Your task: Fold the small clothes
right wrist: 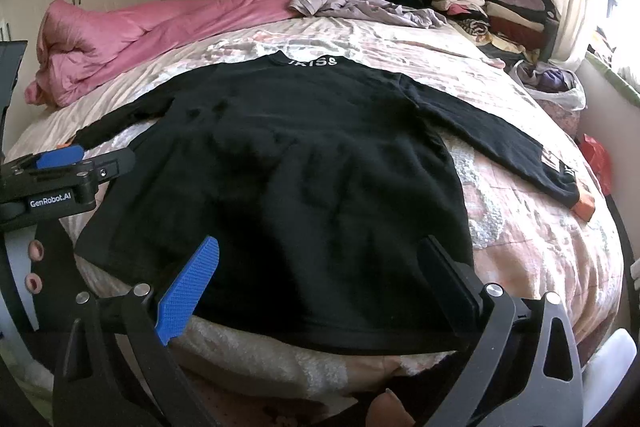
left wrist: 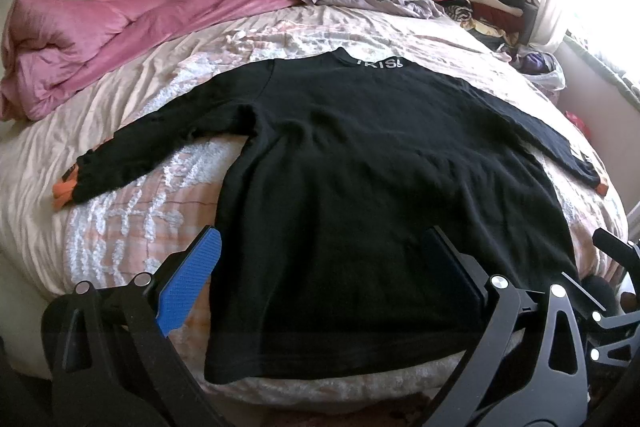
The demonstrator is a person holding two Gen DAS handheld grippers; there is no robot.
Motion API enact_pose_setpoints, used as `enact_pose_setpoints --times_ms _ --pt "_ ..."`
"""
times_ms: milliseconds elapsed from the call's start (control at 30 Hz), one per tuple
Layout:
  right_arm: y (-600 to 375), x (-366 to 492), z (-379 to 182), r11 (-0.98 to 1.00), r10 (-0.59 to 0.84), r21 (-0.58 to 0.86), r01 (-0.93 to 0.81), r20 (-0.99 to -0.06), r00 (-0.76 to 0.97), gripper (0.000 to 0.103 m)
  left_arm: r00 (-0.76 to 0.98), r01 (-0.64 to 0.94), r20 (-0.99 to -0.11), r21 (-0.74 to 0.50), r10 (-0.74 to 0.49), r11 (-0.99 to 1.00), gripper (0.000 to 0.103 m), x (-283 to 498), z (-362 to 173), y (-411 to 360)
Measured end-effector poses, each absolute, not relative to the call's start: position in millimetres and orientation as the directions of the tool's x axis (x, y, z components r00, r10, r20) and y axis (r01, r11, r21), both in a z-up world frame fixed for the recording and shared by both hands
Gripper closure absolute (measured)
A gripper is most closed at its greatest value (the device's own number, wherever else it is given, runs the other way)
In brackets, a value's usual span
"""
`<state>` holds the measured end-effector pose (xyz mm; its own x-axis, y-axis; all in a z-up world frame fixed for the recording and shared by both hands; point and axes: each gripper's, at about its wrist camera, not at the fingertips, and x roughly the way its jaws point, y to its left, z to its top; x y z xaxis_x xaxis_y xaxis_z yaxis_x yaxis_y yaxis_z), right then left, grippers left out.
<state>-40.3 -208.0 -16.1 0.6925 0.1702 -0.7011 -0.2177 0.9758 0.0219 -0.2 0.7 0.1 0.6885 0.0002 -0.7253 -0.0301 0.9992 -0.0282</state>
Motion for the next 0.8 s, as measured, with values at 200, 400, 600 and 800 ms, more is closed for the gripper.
enact_pose_setpoints --times_ms 200,400,600,800 --pt "-208.8 -40.6 -15.8 0.976 0.172 0.024 -0.219 -0.701 0.692 0.004 0.686 -0.028 -0.727 -0.028 -0.001 0.999 0.009 -0.5 0.3 1.3" --pt "-208.2 -40.9 -15.9 0.975 0.173 0.025 -0.219 -0.702 0.691 0.004 0.686 -0.029 -0.727 -0.027 0.0 0.999 0.009 -0.8 0.3 1.6" --pt "-207.3 -40.8 -15.6 0.976 0.171 0.024 -0.217 -0.703 0.691 0.004 0.685 -0.029 -0.728 -0.027 0.0 0.999 0.009 -0.4 0.1 1.2" --pt "-207.3 -40.7 -15.4 0.976 0.171 0.022 -0.218 -0.702 0.691 0.004 0.686 -0.029 -0.728 -0.026 0.001 0.999 0.009 -0.4 0.1 1.1"
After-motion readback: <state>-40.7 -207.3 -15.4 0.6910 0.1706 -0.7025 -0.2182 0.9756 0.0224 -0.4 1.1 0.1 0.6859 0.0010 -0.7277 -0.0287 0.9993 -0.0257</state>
